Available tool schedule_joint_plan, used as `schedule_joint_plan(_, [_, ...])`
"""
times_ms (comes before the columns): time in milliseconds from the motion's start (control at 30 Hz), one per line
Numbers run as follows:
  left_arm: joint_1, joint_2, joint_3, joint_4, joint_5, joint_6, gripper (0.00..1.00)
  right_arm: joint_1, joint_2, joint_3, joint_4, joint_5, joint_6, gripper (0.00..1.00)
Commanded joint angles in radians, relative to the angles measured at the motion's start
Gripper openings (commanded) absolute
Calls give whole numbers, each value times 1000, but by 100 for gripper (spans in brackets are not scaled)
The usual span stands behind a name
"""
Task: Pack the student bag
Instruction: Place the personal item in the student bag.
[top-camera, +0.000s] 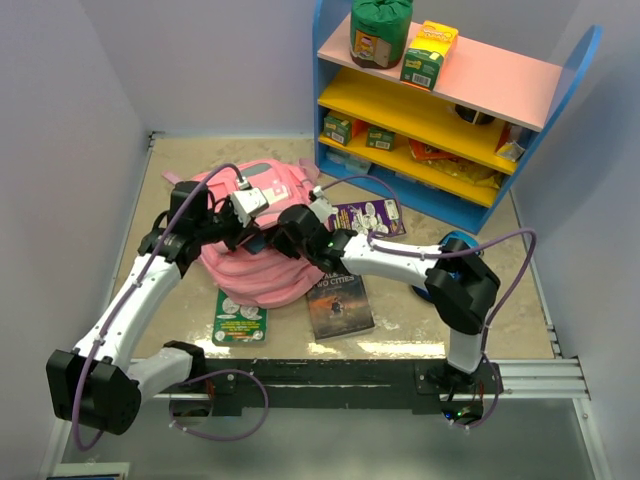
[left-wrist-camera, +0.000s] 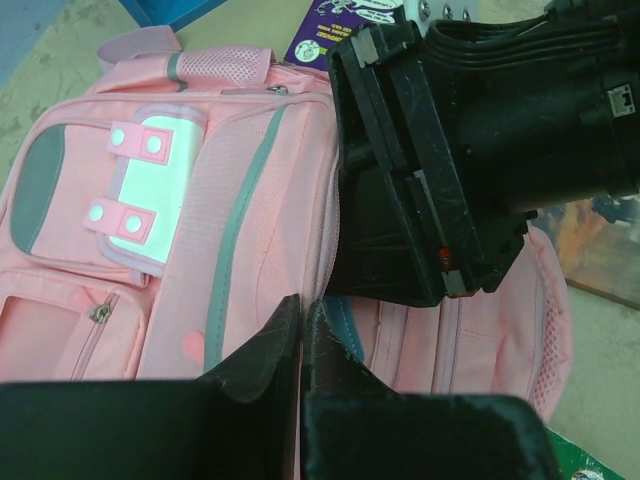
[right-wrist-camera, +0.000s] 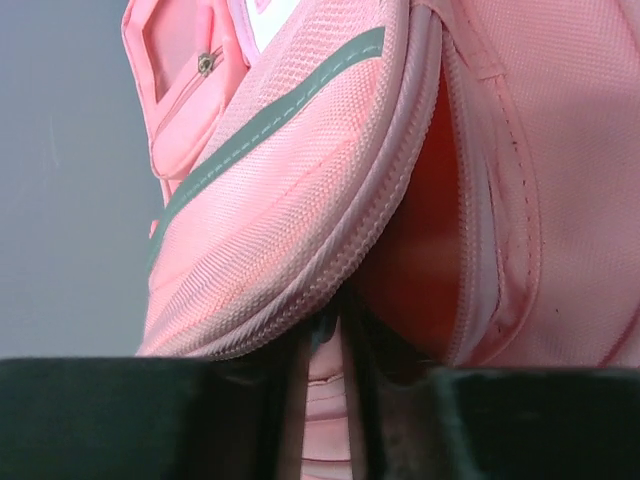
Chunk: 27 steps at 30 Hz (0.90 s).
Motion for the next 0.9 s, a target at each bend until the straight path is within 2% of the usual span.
schedule_joint_plan(0, [-7, -25, 39, 29, 113, -19, 0, 15, -88, -75, 175, 74, -15, 35])
schedule_joint_plan(33, [-7, -22, 41, 29, 118, -23, 0, 16, -101, -90, 172, 74, -49, 51])
schedule_joint_plan(67, [-7, -20, 42, 30, 115, -29, 0, 17, -135, -95, 153, 66, -61, 59])
schedule_joint_plan(133, [-7, -17, 48, 30, 109, -31, 0, 21, -170, -113, 135, 53, -113, 72])
schedule_joint_plan(200, [-7, -9, 64, 21, 115, -31, 7, 33, -238, -145, 127, 36, -153, 78])
schedule_joint_plan(233, [-7, 4, 73, 12, 118, -28, 16, 39, -264, -185, 124, 40, -191, 78])
schedule_joint_plan(333, [-7, 14, 100, -25, 127, -23, 58, 66, -368, -263, 139, 48, -271, 73])
schedule_joint_plan(400, [-5, 17, 126, -45, 113, -19, 62, 96, -426, -288, 139, 81, -324, 67])
schedule_joint_plan(500, [41, 32, 182, -88, 139, -10, 67, 156, -459, -305, 99, 143, -408, 63])
schedule_joint_plan(567, [114, 52, 218, -126, 171, 0, 78, 184, -448, -287, 14, 206, -430, 61])
schedule_joint_plan(600, [143, 60, 255, -140, 209, 9, 87, 210, -438, -277, -11, 224, -427, 61])
schedule_joint_plan(633, [197, 78, 274, -153, 222, 23, 88, 222, -416, -256, -25, 244, -428, 61])
schedule_joint_plan(700, [235, 102, 307, -212, 251, 93, 89, 265, -384, -228, -29, 270, -451, 60])
schedule_joint_plan(767, [340, 133, 306, -282, 273, 197, 89, 291, -304, -140, -45, 301, -502, 61])
schedule_joint_plan(867, [449, 185, 317, -410, 317, 332, 89, 339, -150, 40, -83, 359, -668, 62])
